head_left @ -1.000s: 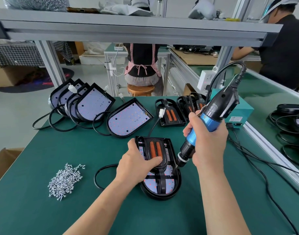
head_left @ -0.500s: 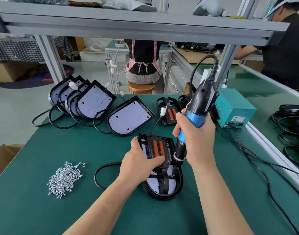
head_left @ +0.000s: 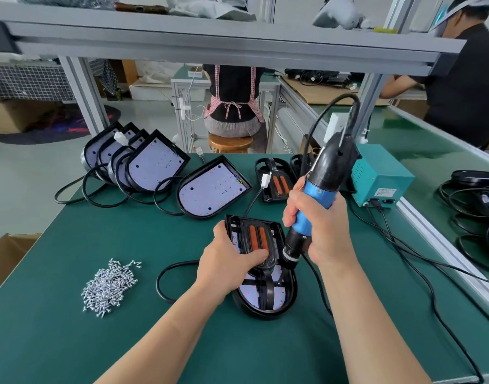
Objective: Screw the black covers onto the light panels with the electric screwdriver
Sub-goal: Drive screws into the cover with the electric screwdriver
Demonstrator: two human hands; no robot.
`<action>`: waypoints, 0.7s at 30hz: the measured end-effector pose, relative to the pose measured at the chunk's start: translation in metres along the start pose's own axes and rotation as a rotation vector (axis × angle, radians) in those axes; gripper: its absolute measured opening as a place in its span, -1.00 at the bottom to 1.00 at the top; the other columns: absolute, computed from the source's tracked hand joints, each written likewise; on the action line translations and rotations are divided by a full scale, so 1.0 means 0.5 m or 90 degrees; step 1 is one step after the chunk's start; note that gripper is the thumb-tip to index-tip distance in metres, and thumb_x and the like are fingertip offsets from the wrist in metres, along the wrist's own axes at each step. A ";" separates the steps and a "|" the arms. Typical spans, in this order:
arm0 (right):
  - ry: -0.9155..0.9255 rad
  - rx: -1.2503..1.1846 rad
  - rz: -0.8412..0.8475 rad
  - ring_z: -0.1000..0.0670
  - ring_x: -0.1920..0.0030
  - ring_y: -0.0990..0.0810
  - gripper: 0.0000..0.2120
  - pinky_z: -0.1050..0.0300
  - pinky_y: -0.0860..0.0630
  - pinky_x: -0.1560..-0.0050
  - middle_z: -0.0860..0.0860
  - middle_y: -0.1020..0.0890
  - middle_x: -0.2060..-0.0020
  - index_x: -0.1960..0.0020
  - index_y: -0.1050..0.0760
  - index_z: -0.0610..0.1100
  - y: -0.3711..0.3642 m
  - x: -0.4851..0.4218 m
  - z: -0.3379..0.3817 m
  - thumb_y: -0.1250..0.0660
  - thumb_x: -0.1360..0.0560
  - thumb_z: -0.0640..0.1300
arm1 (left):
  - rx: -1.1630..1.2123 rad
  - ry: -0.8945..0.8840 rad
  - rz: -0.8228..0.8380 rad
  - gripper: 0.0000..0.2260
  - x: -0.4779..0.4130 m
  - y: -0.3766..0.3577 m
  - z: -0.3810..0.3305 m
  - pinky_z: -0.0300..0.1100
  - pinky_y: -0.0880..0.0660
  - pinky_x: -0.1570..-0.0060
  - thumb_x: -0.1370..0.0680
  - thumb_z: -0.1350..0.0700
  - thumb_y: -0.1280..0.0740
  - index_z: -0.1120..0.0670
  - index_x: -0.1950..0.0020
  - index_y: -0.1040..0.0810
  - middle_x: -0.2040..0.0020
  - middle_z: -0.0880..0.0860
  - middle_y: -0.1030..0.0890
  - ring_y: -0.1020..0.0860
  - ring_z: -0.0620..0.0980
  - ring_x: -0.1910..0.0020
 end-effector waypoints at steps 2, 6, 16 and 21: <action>-0.008 -0.026 0.002 -0.08 0.47 -0.42 -0.87 0.15 -0.44 0.32 -0.09 -0.47 0.51 0.17 -0.55 -0.03 0.010 0.000 0.002 -0.39 -0.37 -0.24 | 0.001 0.004 0.007 -0.23 0.000 0.000 0.001 0.03 -0.56 -0.10 -0.34 -0.17 -0.55 -0.05 -0.41 -0.23 -0.04 -0.05 -0.61 -0.58 0.05 -0.03; 0.003 -0.065 -0.015 -0.06 0.47 -0.44 -0.79 0.16 -0.44 0.33 -0.06 -0.47 0.49 0.15 -0.56 -0.04 0.025 0.000 0.020 -0.33 -0.43 -0.35 | 0.015 0.009 0.023 -0.24 0.001 0.002 0.001 0.04 -0.56 -0.11 -0.36 -0.16 -0.55 -0.02 -0.42 -0.24 -0.05 -0.05 -0.60 -0.59 0.03 -0.03; -0.031 -0.350 -0.394 0.05 0.40 -0.47 -0.86 0.19 -0.50 0.26 0.04 -0.49 0.38 0.05 -0.45 -0.13 0.125 0.006 0.035 -0.42 -0.52 -0.23 | -0.086 -0.018 0.020 -0.26 0.012 0.015 -0.013 -0.07 -0.55 0.02 -0.40 -0.32 -0.43 0.06 -0.39 -0.27 -0.03 0.00 -0.61 -0.58 0.03 0.01; -0.130 -0.414 -0.521 0.06 0.39 -0.50 -0.84 0.19 -0.52 0.17 0.05 -0.49 0.39 0.11 -0.41 -0.11 0.158 0.086 -0.086 -0.39 -0.56 -0.20 | -0.147 -0.076 -0.085 -0.69 0.011 0.113 -0.002 -0.08 -0.52 -0.04 -0.54 -0.16 -0.34 0.00 -0.16 -0.58 0.10 -0.04 -0.64 -0.59 0.07 -0.04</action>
Point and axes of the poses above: each hand's wrist, its own x-axis away from the middle knuckle, its own y-axis out of the back of the hand, z = x × y, the point moved 7 cm from there along -x, towards the middle knuckle
